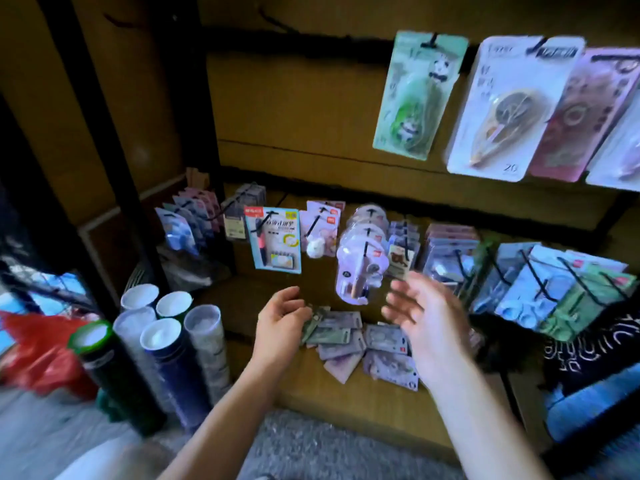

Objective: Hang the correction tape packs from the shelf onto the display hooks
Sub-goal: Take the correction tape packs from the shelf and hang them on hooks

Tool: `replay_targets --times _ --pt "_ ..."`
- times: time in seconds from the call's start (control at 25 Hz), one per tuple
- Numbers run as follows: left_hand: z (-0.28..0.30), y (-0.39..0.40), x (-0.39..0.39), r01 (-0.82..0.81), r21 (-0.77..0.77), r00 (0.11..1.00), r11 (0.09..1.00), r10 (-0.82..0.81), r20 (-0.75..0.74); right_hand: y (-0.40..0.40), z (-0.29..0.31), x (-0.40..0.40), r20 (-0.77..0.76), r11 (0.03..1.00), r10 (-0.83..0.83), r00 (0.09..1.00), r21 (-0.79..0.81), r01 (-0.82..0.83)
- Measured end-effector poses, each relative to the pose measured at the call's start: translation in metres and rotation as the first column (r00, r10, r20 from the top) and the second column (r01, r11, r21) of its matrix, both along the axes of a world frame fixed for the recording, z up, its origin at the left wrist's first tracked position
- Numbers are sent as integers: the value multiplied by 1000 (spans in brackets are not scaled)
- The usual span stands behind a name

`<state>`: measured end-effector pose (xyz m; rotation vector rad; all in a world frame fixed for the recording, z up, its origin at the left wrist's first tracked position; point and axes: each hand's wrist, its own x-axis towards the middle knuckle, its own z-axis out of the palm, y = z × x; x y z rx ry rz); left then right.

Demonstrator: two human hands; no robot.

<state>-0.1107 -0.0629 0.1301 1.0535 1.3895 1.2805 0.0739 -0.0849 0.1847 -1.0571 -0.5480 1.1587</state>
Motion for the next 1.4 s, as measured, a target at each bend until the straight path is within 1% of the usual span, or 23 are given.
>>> replay_targets --times 0.08,0.12,0.16,0.24,0.32,0.4,0.48,0.52,0.56,0.64,0.68,0.76,0.8,0.92,1.04,1.08,1.16,1.24,1.32,1.4 --pt "-48 6 -1 -60 -148 998 987 61 3 -18 -79 -14 -19 966 105 994 -236 -106" --pt "-70 8 -1 -92 -214 996 972 92 -7 -24 -113 -20 -11 927 143 990 -348 -138" --pt "-95 10 -2 -108 -274 994 956 103 -32 -25 -144 -24 6 893 169 986 -424 -150" --pt "-141 18 -6 -96 -345 991 933 56 -125 -13 -199 -25 121 870 202 972 -477 -121" --pt "-176 38 -10 -46 -384 966 922 -57 -252 7 -240 -21 226 865 228 947 -493 -90" --pt "-206 77 -13 5 -412 924 911 -162 -346 25 -268 -18 235 849 260 937 -517 -106" --pt "-227 119 -14 81 -404 872 911 -261 -414 34 -286 -14 200 815 282 938 -566 -125" --pt "-250 141 -11 119 -381 851 917 -292 -437 36 -295 -11 164 791 283 945 -597 -133" --pt "-268 159 -5 135 -357 816 924 -308 -489 37 -304 -8 131 771 287 949 -620 -147" --pt "-287 182 6 160 -332 725 930 -339 -600 34 -318 -3 102 727 315 943 -666 -171" --pt "-291 190 10 150 -319 681 936 -332 -652 32 -323 -2 125 707 335 934 -688 -162" --pt "-310 209 16 100 -244 594 965 -255 -763 26 -328 -2 206 689 371 905 -715 -120" --pt "-315 215 18 96 -216 583 972 -231 -779 25 -328 -3 234 692 382 894 -714 -108" --pt "-338 231 12 120 -178 686 977 -211 -696 31 -323 -5 258 713 412 874 -689 -133" --pt "-335 230 6 74 -212 715 974 -200 -670 37 -311 -4 191 715 398 897 -677 -174" --pt "-333 222 8 51 -215 738 975 -182 -650 40 -307 -5 188 720 386 903 -673 -168" --pt "-325 194 14 -22 -255 832 967 -123 -540 44 -300 -7 207 754 344 916 -643 -138" --pt "-310 153 21 -60 -316 902 947 -85 -424 48 -293 -14 252 802 287 924 -591 -88" --pt "-289 99 30 -80 -296 938 952 -29 -346 51 -279 -24 261 834 242 934 -548 -63" --pt "-261 46 32 -92 -254 959 963 17 -281 48 -259 -37 239 848 256 937 -520 -100"
